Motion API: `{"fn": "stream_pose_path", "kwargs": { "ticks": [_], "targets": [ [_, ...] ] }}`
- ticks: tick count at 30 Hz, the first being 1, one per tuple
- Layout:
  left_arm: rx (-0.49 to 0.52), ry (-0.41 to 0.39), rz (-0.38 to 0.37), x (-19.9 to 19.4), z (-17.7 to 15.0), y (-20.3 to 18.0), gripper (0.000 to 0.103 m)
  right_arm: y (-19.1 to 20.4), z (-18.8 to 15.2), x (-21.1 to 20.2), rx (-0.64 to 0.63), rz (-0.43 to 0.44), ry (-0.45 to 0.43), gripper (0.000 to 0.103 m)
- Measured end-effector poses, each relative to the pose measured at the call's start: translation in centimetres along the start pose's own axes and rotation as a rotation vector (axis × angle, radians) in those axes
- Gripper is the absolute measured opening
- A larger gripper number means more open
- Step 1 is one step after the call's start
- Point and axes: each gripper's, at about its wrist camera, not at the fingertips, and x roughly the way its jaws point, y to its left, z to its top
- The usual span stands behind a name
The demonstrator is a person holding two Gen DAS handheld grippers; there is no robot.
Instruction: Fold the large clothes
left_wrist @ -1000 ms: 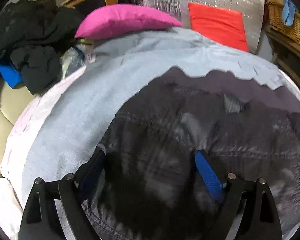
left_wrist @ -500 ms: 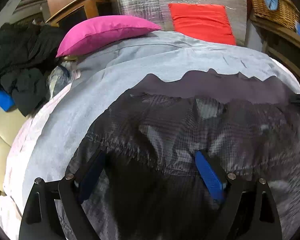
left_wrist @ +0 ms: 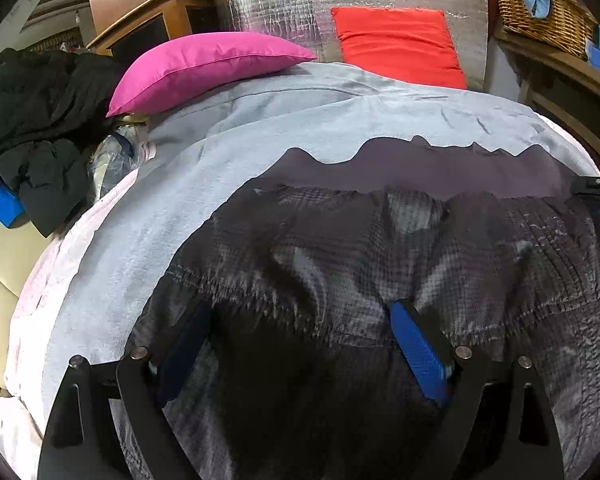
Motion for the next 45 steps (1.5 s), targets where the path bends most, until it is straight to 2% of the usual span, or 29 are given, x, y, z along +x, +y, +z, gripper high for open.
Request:
{"fn": "stream_pose_path", "kwargs": {
  "ticks": [6, 18, 25, 35, 45],
  "targets": [
    [0.000, -0.002, 0.006, -0.1, 0.0, 0.0, 0.091, 1.0, -1.9, -4.7, -0.072, 0.041, -0.042, 0.058],
    [0.032, -0.027, 0.044, -0.5, -0.3, -0.6, 0.091, -0.1, -8.0, -9.2, -0.082, 0.071, -0.004, 0.058],
    [0.042, -0.035, 0.052, -0.5, -0.4, -0.6, 0.092, -1.5, -10.6, -8.6, -0.081, 0.043, 0.048, 0.058],
    [0.058, -0.043, 0.051, -0.6, -0.6, -0.7, 0.092, -2.3, -10.7, -8.2, -0.101, 0.076, 0.056, 0.059],
    [0.069, -0.042, 0.052, -0.7, -0.5, -0.7, 0.092, -1.6, -10.8, -8.0, -0.147, 0.077, 0.052, 0.065]
  ]
}}
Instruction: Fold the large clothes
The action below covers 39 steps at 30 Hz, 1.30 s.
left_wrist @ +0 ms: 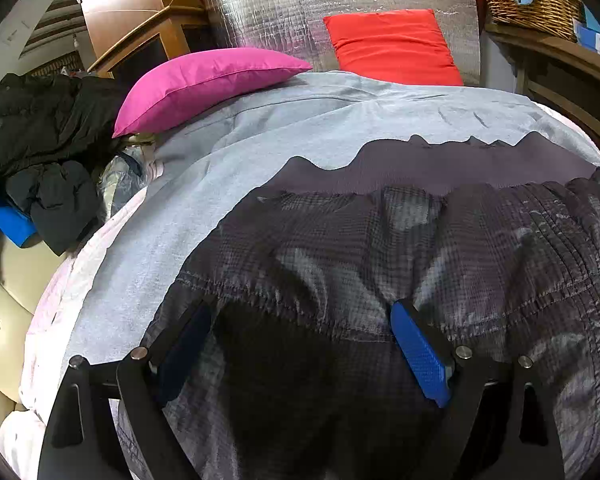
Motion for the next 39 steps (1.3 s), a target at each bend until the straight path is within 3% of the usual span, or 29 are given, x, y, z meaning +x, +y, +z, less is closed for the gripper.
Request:
{"fn": "stream_pose_path", "kwargs": {
  "ticks": [6, 9, 14, 16, 19, 23, 25, 30, 34, 39],
  "targets": [
    [-0.030, 0.017, -0.015, -1.2, 0.3, 1.2, 0.091, -0.4, 0.2, -1.4, 0.000, 0.027, -0.012, 0.065],
    [-0.111, -0.021, -0.023, -3.0, 0.3, 3.8, 0.091, -1.9, 0.3, -4.2, 0.039, -0.007, -0.117, 0.065],
    [-0.247, 0.007, 0.047, -2.9, -0.5, 9.0, 0.091, -5.8, -0.4, -5.8, 0.192, -0.042, -0.136, 0.065],
    [-0.316, 0.027, 0.038, -2.7, -1.2, 10.7, 0.091, -6.9, -0.5, -5.9, 0.221, -0.073, -0.138, 0.065],
    [-0.394, 0.029, 0.024, -3.8, -2.6, 11.9, 0.091, -7.6, -1.0, -7.0, 0.272, -0.021, -0.180, 0.065],
    [-0.380, 0.018, -0.035, -6.6, -4.2, 9.5, 0.091, -3.9, -2.4, -8.9, 0.208, -0.038, -0.263, 0.068],
    [-0.299, -0.008, -0.051, -8.9, -4.5, 6.8, 0.091, -0.8, -3.3, -9.4, 0.117, -0.114, -0.284, 0.068],
    [-0.139, -0.095, 0.005, -15.6, -4.2, 2.2, 0.092, 5.7, -6.5, -10.7, -0.034, -0.230, -0.324, 0.068],
    [-0.133, -0.198, -0.025, -20.9, -3.9, 1.8, 0.098, 8.8, -8.0, -13.2, -0.079, -0.293, -0.361, 0.068],
    [-0.133, -0.275, 0.005, -26.3, -3.6, 2.1, 0.098, 12.4, -9.4, -18.5, -0.110, -0.360, -0.435, 0.068]
  ]
}}
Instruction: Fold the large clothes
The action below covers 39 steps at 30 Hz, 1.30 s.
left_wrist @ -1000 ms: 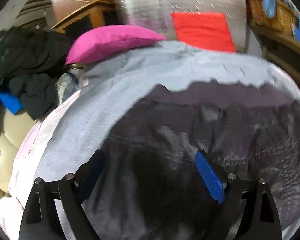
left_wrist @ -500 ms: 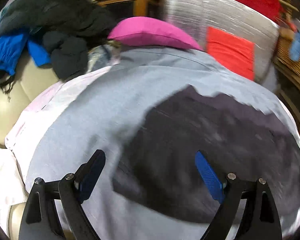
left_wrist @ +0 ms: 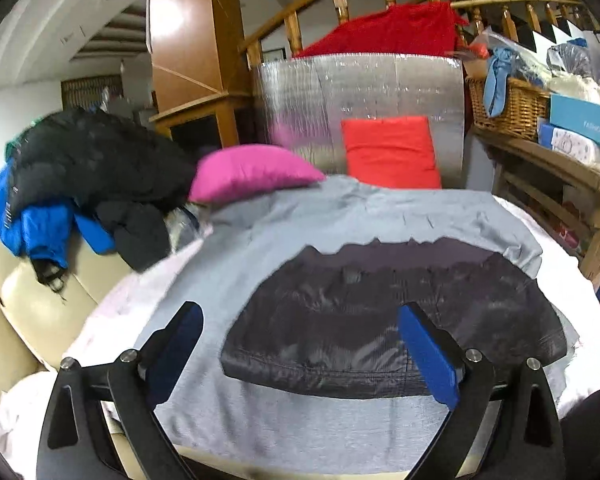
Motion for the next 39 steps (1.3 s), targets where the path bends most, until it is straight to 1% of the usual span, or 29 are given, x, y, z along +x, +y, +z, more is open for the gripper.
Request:
{"fn": "stream_pose_path", "kwargs": {
  "ticks": [3, 6, 12, 15, 19, 25, 31, 39],
  "targets": [
    [-0.016, -0.024, -0.009, -2.4, 0.4, 0.4, 0.098, 0.8, 0.6, -3.2, -0.009, -0.023, -0.035, 0.068],
    [-0.017, -0.044, -0.006, -4.3, 0.8, 0.8, 0.099, 1.8, 0.8, -5.6, -0.019, -0.016, -0.047, 0.068],
    [-0.014, -0.084, 0.015, -7.9, 1.0, 1.4, 0.100, 3.9, 0.6, -8.4, -0.034, -0.019, -0.043, 0.068],
    [-0.012, -0.106, 0.023, -9.5, 1.1, 1.8, 0.100, 4.6, 0.3, -9.3, -0.038, -0.016, -0.040, 0.068],
    [-0.017, -0.131, 0.051, -11.4, 1.2, 2.2, 0.102, 5.5, -0.1, -10.3, -0.046, -0.011, -0.035, 0.068],
    [-0.023, -0.158, 0.059, -13.8, 1.0, 2.6, 0.103, 6.6, -0.9, -11.0, -0.057, -0.012, -0.031, 0.068],
    [-0.036, -0.182, 0.058, -15.2, 1.2, 2.9, 0.103, 6.8, -1.2, -11.5, -0.057, -0.007, -0.040, 0.068],
    [-0.022, -0.186, 0.043, -16.1, 1.3, 2.6, 0.103, 6.6, -1.1, -12.1, -0.054, -0.010, -0.060, 0.068]
  ]
}}
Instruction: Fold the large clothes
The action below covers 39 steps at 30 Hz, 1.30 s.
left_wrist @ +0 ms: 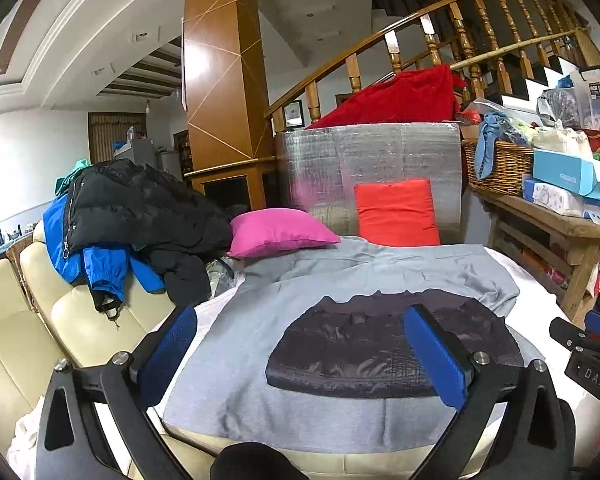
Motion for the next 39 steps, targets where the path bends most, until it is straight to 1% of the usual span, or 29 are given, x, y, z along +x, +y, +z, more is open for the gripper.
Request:
{"fn": "stream_pose_path", "kwargs": {
  "ticks": [12, 27, 35, 39],
  "targets": [
    [0.003, 0.001, -0.004, -0.4, 0.1, 0.3, 0.103, 0.2, 0.4, -0.5, -0.008, 0.002, -0.012, 0.068],
    [-0.016, -0.009, 0.003, -0.8, 0.2, 1.5, 0.103, 2.6, 0.7, -0.8, -0.071, 0.020, -0.011, 0.068],
    [-0.011, -0.011, 0.001, -1.1, 0.1, 1.7, 0.103, 3.2, 0.4, -1.1, -0.077, 0.014, -0.019, 0.068],
    [-0.018, -0.014, -0.002, -1.2, 0.2, 2.1, 0.103, 3.7, 0.3, -1.6, -0.091, -0.008, -0.038, 0.068]
  ]
}}
